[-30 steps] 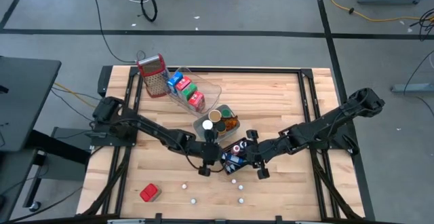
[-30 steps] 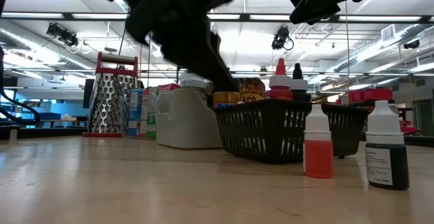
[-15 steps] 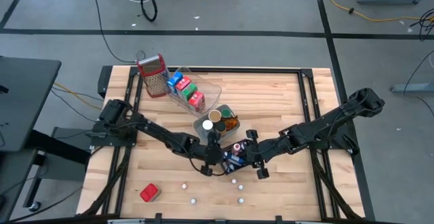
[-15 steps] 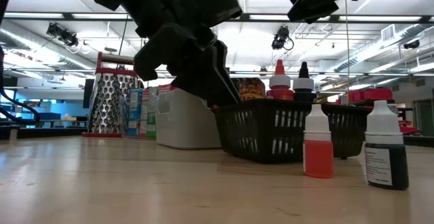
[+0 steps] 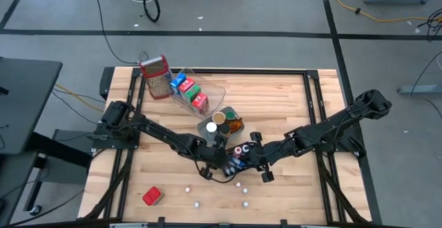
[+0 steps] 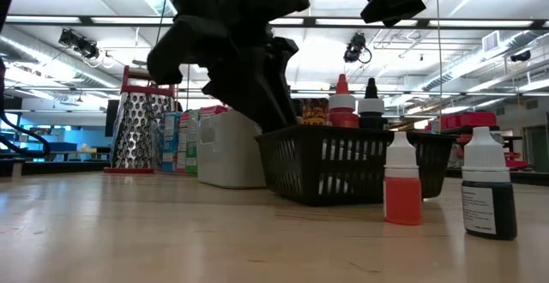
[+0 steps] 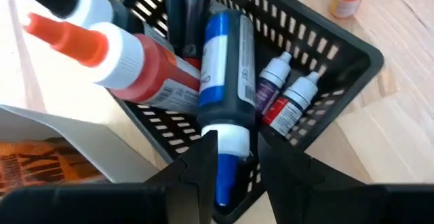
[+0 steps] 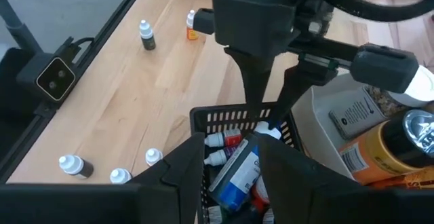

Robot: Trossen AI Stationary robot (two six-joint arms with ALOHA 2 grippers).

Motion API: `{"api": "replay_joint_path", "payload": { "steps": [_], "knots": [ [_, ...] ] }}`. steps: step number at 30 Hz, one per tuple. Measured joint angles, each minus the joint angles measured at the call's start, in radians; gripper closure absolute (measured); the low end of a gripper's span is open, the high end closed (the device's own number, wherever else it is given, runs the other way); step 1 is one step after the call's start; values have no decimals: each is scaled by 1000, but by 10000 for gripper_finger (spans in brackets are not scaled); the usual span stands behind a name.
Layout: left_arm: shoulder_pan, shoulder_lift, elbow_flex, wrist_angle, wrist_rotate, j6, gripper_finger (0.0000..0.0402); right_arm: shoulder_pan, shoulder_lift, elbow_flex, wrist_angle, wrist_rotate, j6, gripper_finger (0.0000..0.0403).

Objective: Pick & Place Kitchen Items
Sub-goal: Adjust the food coloring bottles on the black bin

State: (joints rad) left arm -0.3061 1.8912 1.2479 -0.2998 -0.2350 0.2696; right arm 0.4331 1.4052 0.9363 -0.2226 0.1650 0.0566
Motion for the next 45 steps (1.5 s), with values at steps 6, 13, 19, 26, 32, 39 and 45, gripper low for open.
{"api": "replay_joint_path", "payload": {
  "steps": [6,13,19,26,32,39,45],
  "knots": [
    [23,0,0,27,49,0,288,0,0,0,0,0,-1,254],
    [32,6,0,63,72,3,287,0,0,0,0,0,-8,254],
    [32,6,0,82,97,42,258,0,0,0,1,0,-13,254],
    [50,28,-1,73,124,51,192,0,0,0,1,0,-13,254],
    [50,40,1,77,119,89,182,0,0,0,3,0,-14,254],
    [52,41,58,-74,125,93,199,0,0,0,6,0,-43,254],
    [50,41,190,-268,150,69,205,0,0,0,6,0,-49,254]
  ]
}}
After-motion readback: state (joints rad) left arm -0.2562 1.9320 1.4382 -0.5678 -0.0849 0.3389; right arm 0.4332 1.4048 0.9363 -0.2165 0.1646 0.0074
